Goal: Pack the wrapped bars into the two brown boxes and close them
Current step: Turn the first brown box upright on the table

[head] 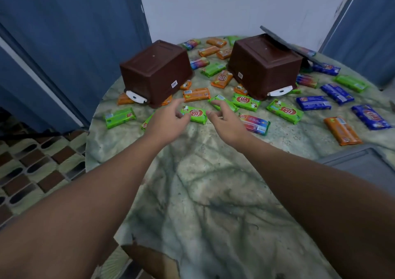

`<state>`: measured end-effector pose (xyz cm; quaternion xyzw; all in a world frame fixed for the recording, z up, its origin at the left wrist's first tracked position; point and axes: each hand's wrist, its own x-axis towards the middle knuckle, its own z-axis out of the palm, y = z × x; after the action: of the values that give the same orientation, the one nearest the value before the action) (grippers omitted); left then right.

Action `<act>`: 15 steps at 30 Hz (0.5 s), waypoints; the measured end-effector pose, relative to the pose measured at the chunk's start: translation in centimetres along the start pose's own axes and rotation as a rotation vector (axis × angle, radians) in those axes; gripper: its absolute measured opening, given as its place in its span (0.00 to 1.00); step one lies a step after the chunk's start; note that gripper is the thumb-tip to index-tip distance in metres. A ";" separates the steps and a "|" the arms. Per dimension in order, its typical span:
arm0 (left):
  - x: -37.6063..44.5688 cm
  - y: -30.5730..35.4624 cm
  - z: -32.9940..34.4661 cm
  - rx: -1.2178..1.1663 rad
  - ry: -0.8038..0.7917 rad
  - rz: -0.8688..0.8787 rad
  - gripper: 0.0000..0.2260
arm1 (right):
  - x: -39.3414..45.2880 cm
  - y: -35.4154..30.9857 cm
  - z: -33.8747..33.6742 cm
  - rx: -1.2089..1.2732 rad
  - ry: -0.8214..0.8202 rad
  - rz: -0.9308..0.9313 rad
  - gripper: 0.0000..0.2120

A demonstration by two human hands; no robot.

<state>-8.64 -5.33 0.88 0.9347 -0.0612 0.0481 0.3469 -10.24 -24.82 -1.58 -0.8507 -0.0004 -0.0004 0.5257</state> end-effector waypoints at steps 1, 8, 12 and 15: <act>0.4 -0.5 -0.4 0.006 -0.005 0.008 0.22 | 0.2 -0.3 0.5 0.004 0.014 0.011 0.23; 3.1 -6.2 -4.7 0.045 -0.036 0.101 0.20 | 3.0 -3.9 6.8 0.053 0.149 0.065 0.20; 4.1 -8.1 -5.9 0.052 -0.051 0.074 0.20 | 3.7 -4.6 8.7 0.038 0.150 0.069 0.22; 4.9 -9.2 -6.2 0.059 -0.058 0.063 0.21 | 4.8 -4.8 9.9 0.036 0.136 0.075 0.21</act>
<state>-2.72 5.25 0.26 0.9430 -0.0993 0.0336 0.3157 -5.44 -13.78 -1.68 -0.8386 0.0671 -0.0384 0.5393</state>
